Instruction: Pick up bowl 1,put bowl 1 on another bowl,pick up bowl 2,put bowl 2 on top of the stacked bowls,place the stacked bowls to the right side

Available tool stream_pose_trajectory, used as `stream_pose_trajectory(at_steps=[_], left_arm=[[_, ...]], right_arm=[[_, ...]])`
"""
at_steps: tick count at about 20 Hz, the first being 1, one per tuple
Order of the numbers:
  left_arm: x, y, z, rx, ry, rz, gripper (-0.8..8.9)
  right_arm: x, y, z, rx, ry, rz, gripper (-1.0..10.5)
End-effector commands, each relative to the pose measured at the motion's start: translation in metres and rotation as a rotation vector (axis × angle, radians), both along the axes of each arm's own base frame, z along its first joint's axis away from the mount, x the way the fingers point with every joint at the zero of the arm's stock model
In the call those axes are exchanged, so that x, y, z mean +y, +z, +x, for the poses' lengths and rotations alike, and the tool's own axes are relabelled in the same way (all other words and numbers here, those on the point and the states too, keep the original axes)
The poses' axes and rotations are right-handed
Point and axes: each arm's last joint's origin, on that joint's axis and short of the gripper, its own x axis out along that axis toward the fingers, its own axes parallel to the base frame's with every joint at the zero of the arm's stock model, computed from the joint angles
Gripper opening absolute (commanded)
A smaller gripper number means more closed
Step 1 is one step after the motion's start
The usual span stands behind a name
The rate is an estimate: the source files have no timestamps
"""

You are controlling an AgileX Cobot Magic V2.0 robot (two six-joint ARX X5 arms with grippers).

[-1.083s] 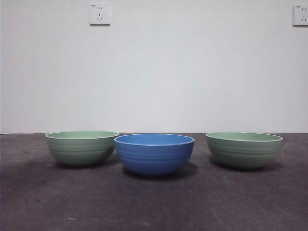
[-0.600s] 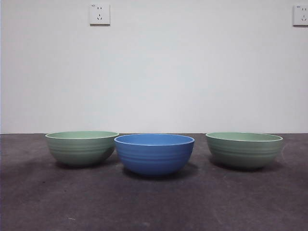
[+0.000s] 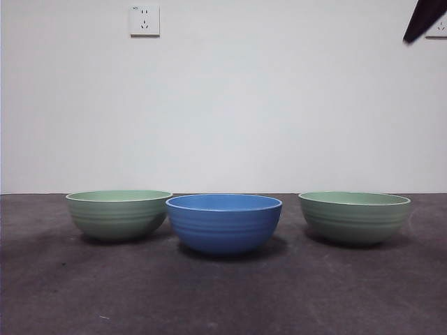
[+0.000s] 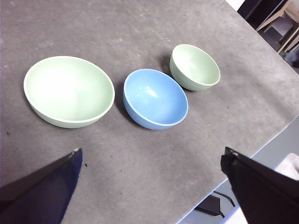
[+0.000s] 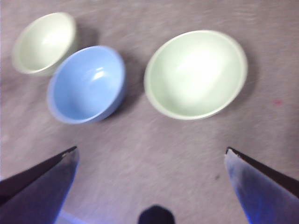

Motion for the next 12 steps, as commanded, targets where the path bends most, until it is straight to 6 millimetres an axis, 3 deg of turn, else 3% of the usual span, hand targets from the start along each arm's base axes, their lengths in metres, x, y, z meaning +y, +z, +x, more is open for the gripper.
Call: stream_pose_trajectory(at_steps=[1,12], left_arm=[[0.0,0.001,0.0,-0.005,0.0,-0.005,5.03],[0.0,0.001,0.0,-0.004,-0.001,-0.005,5.03]], right_arm=[[0.001,-0.006,0.016,0.018,-0.054,-0.016,5.4],[0.008,-0.058,0.086,0.122,-0.12,-0.026,5.3]])
